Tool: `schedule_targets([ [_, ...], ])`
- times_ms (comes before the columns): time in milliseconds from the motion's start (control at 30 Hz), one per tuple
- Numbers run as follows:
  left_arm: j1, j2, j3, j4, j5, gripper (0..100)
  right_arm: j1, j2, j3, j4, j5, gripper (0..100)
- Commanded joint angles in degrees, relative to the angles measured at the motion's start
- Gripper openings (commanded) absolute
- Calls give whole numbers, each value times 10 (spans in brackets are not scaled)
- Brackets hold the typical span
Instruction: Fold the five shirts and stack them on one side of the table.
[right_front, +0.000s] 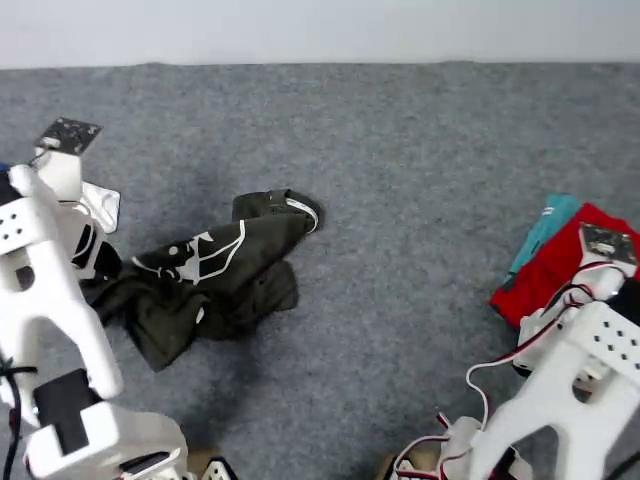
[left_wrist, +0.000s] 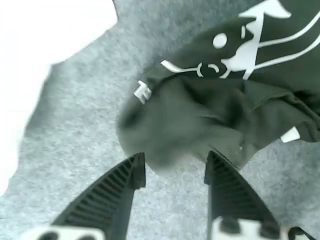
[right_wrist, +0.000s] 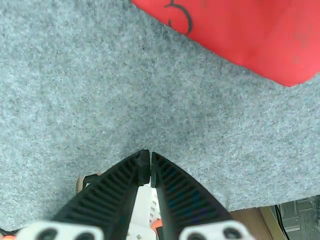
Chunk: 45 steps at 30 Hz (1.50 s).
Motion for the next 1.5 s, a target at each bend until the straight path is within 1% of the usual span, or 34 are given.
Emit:
schedule_targets([
  [0, -7, -52, -21, 18, -4, 195, 5, -12, -2, 22, 1, 9],
  [200, -36, -94, -2, 18, -12, 195, 5, -12, -2, 22, 1, 9],
  [267, -31, -97, 22, 18, -35, 196, 1, -11, -2, 22, 1, 9],
  [367, -6, -91, 67, 16, -69, 197, -23, -11, -2, 22, 1, 9],
  [467, 14, -66, 105, 1, -91, 199, -57, -11, -2, 22, -3, 9],
  [600, 16, -8, 114, -38, -94, 199, -92, -11, -2, 22, -3, 9],
  [833, 16, 97, 112, -69, -116, 197, -96, -11, -2, 22, -3, 9],
  [1000, 15, 121, 112, -89, -116, 194, -96, -11, -2, 22, -3, 9],
  [1100, 18, 121, 111, -89, -116, 152, -96, -11, -2, 22, -3, 9],
  [1300, 23, 120, 111, -85, -118, 8, -95, -11, -2, 22, -1, 9],
  [1467, 23, 120, 112, -84, -118, 6, -95, -11, -2, 22, 0, 9],
])
